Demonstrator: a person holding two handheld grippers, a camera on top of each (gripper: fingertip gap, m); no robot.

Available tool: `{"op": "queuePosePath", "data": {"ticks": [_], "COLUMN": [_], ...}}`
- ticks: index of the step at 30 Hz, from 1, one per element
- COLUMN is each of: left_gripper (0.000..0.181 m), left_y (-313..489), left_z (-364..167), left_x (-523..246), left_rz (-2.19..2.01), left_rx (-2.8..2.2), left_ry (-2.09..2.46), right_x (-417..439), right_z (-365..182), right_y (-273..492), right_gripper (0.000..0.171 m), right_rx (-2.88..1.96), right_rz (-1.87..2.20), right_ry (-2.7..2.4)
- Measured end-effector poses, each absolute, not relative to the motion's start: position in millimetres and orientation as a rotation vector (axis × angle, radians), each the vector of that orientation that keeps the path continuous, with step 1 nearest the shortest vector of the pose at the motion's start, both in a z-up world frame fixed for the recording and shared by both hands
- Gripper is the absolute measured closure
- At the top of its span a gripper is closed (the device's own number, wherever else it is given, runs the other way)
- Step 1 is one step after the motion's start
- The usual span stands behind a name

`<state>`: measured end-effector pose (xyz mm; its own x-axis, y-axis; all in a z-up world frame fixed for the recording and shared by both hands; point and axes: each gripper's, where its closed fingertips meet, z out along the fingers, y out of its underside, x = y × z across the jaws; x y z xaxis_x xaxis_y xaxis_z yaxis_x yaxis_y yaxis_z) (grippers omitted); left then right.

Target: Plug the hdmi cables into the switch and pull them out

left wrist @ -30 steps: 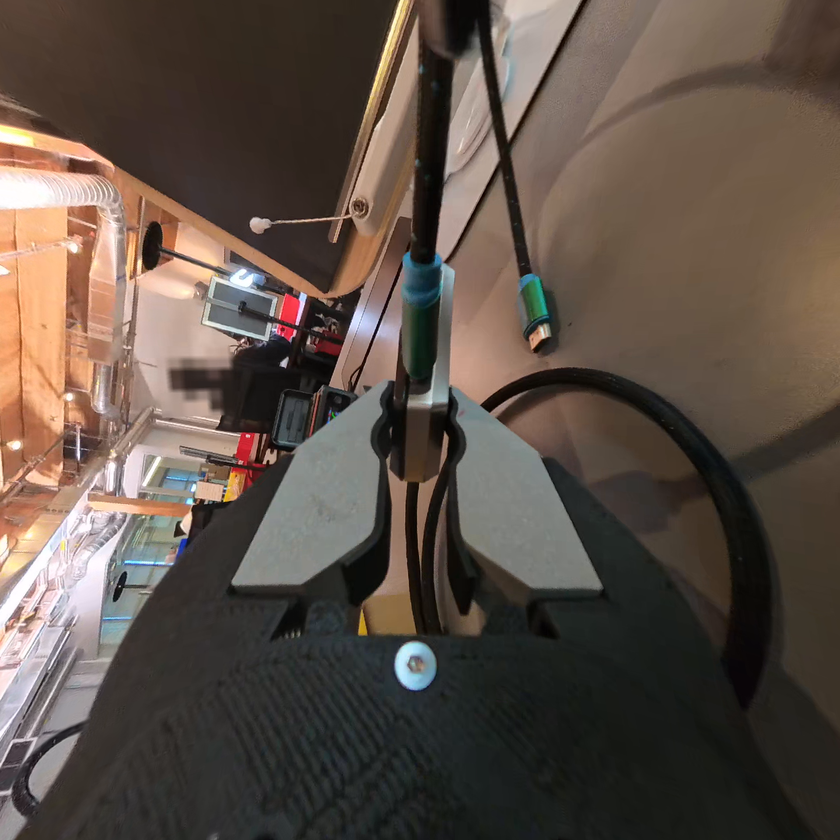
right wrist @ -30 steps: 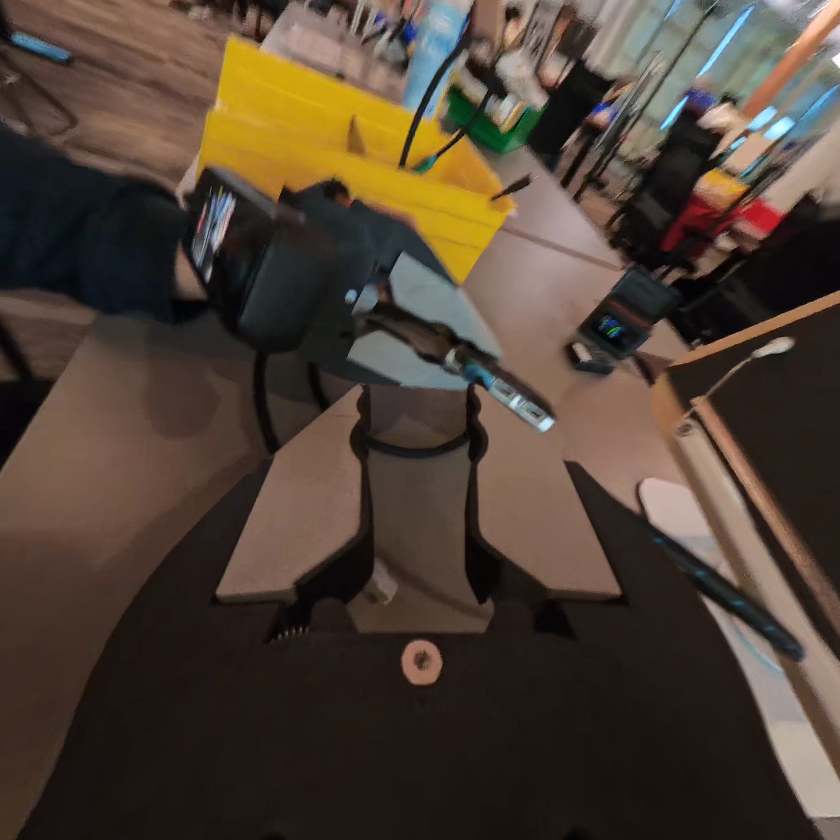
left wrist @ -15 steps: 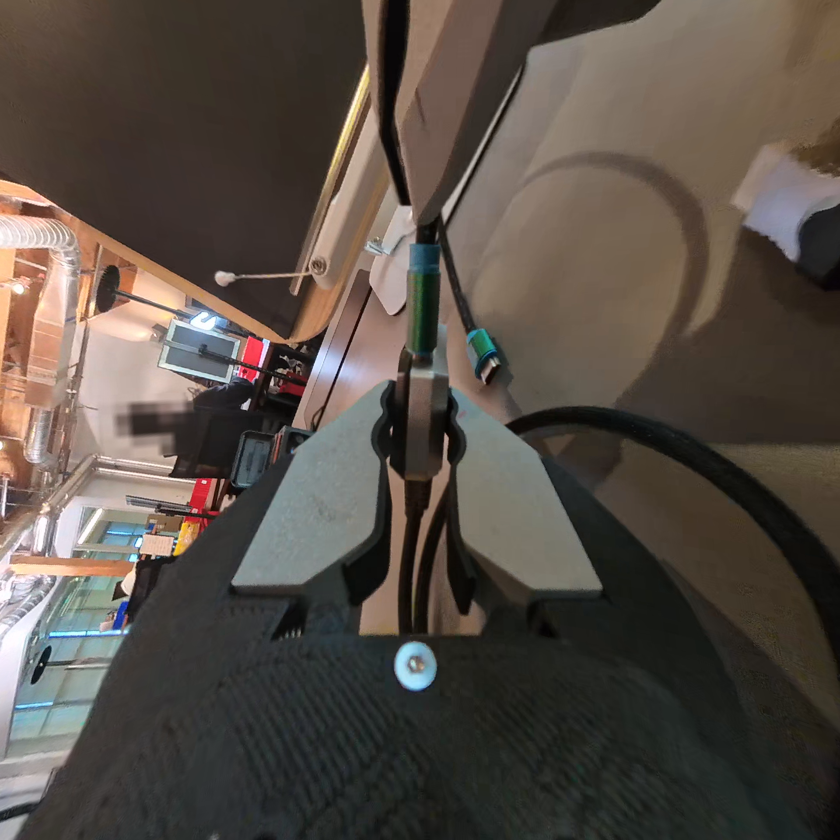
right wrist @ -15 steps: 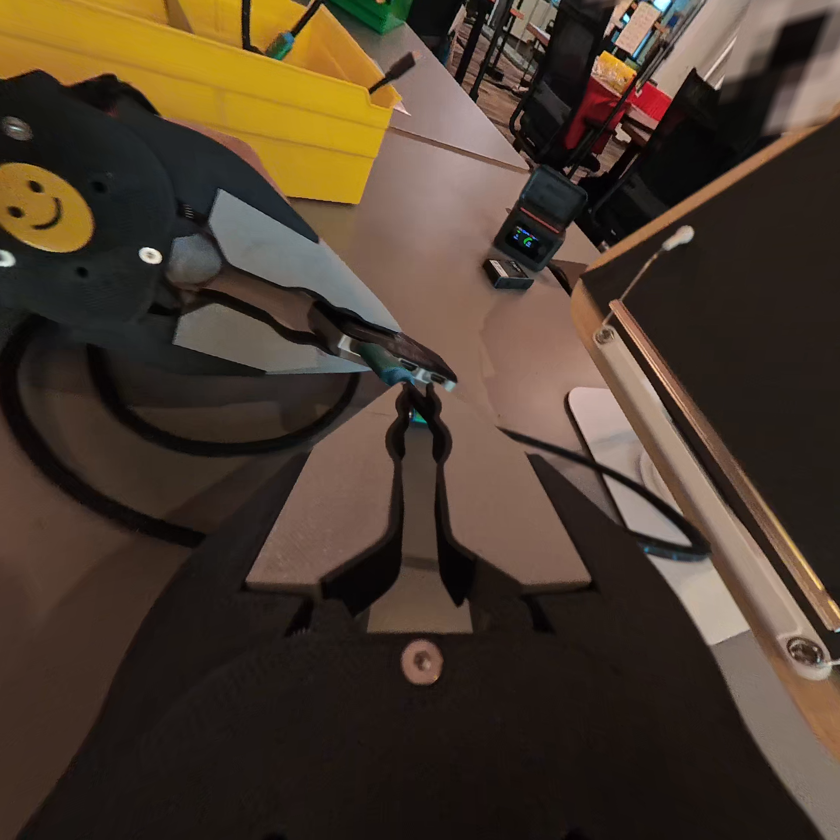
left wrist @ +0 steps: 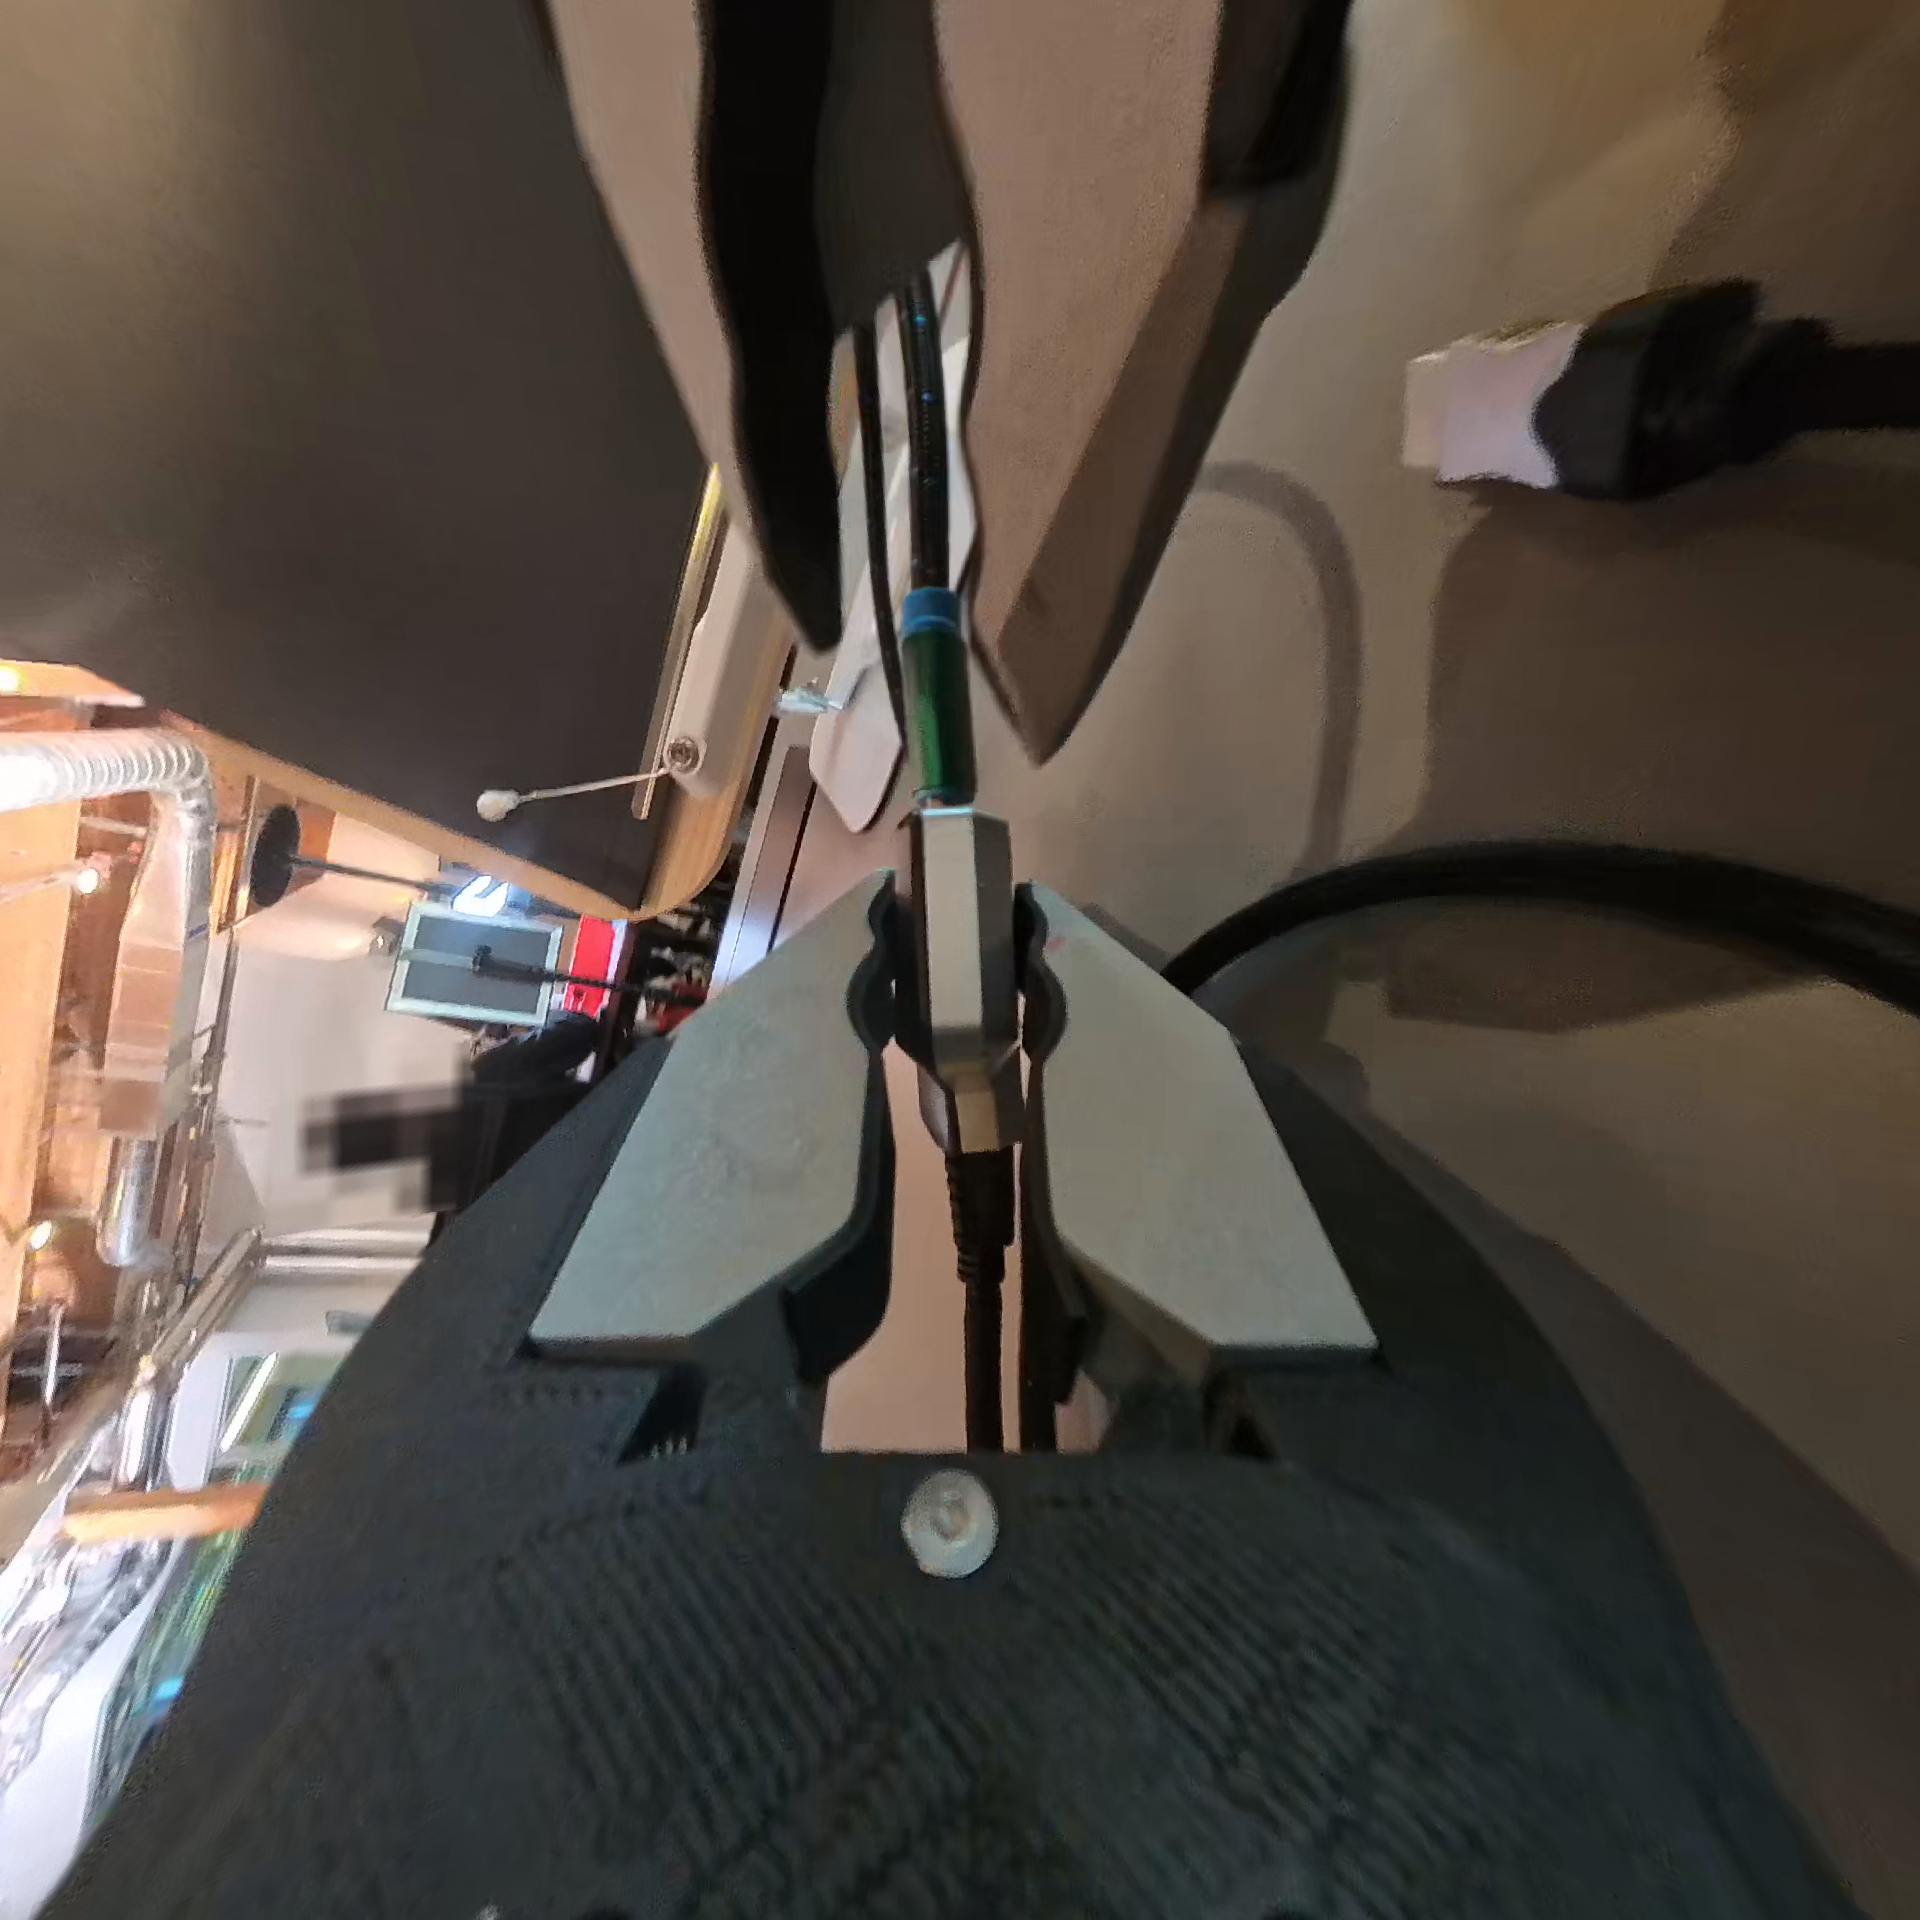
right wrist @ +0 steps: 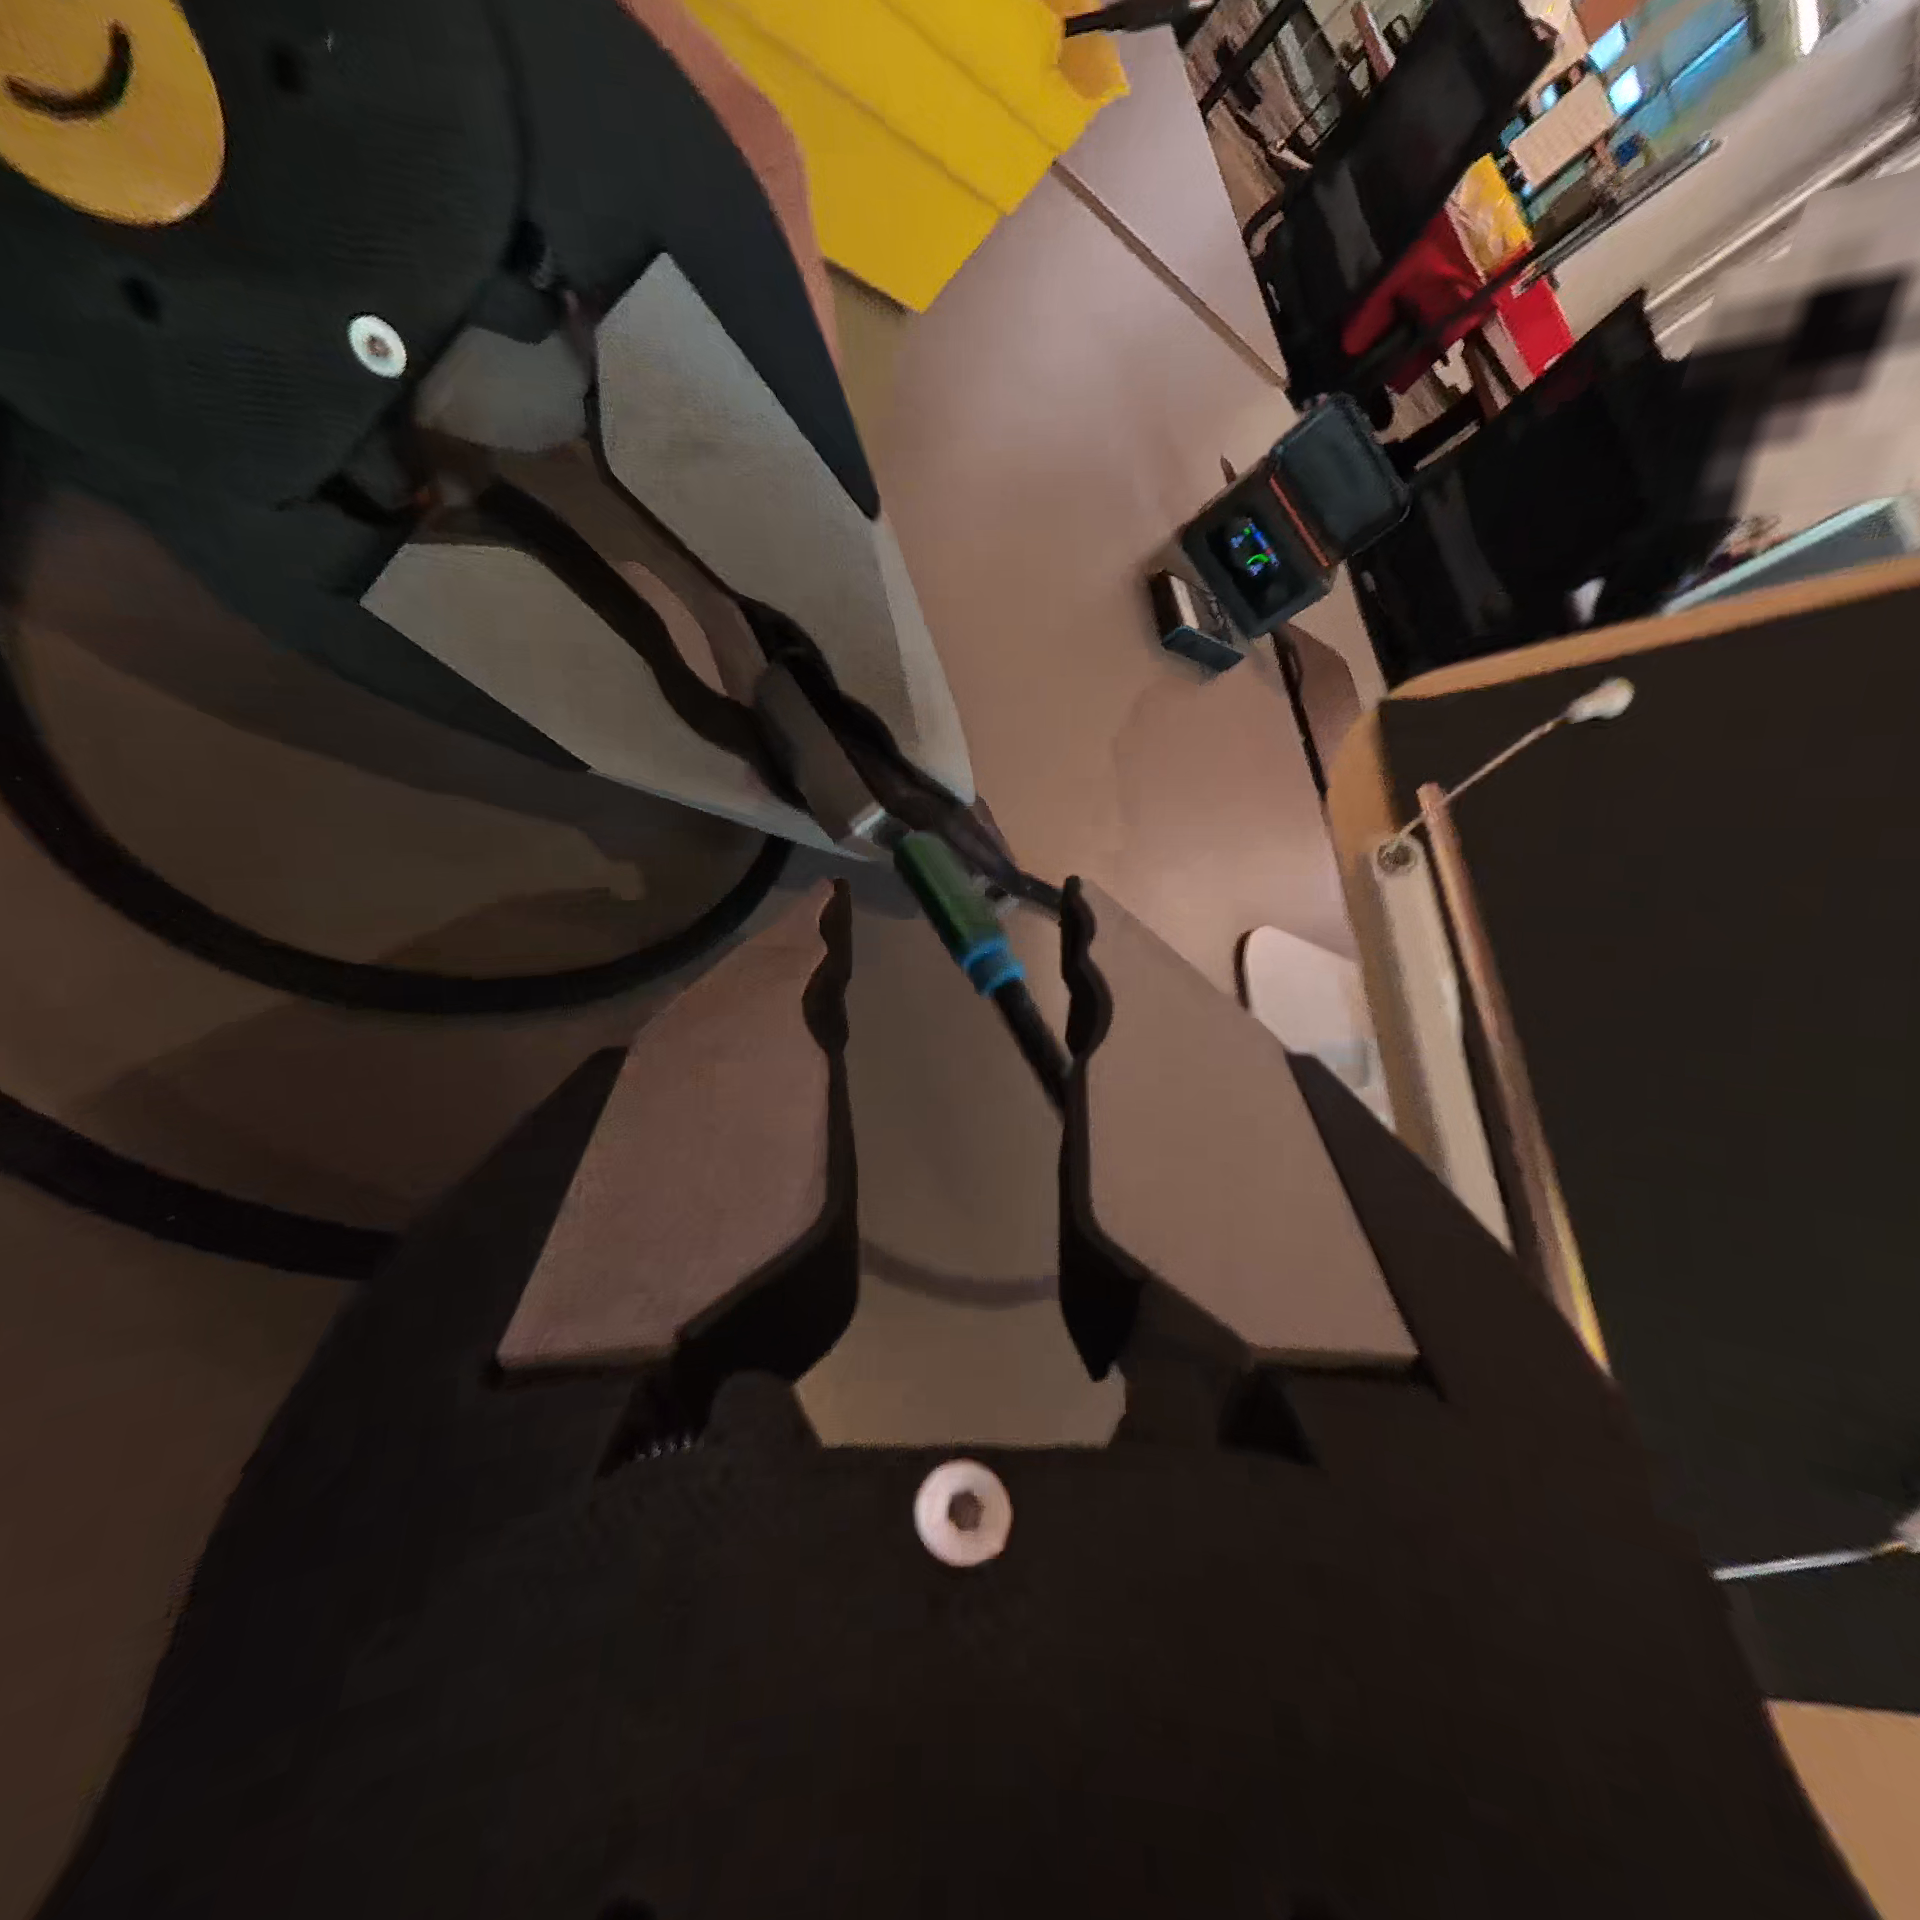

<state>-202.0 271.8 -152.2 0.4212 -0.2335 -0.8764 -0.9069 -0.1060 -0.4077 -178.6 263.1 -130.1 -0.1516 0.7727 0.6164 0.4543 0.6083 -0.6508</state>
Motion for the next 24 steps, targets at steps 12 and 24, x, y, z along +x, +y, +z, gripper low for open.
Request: {"op": "queuePosePath", "data": {"ticks": [12, 24], "left_gripper": [0.163, 0.163], "left_y": [268, 263], "left_z": [-164, -158], "left_x": [-194, -274], "left_rz": [0.774, 0.828], "left_rx": [-1.530, -1.762], "left_ry": [1.139, 0.891], "right_x": [-192, -136], "right_z": [-161, -175], "right_y": [257, 320], "right_gripper": [0.162, 0.162], "right_rx": [-0.714, -0.997], "right_rz": [0.049, -0.173], "right_ry": [-1.966, -1.876]}}
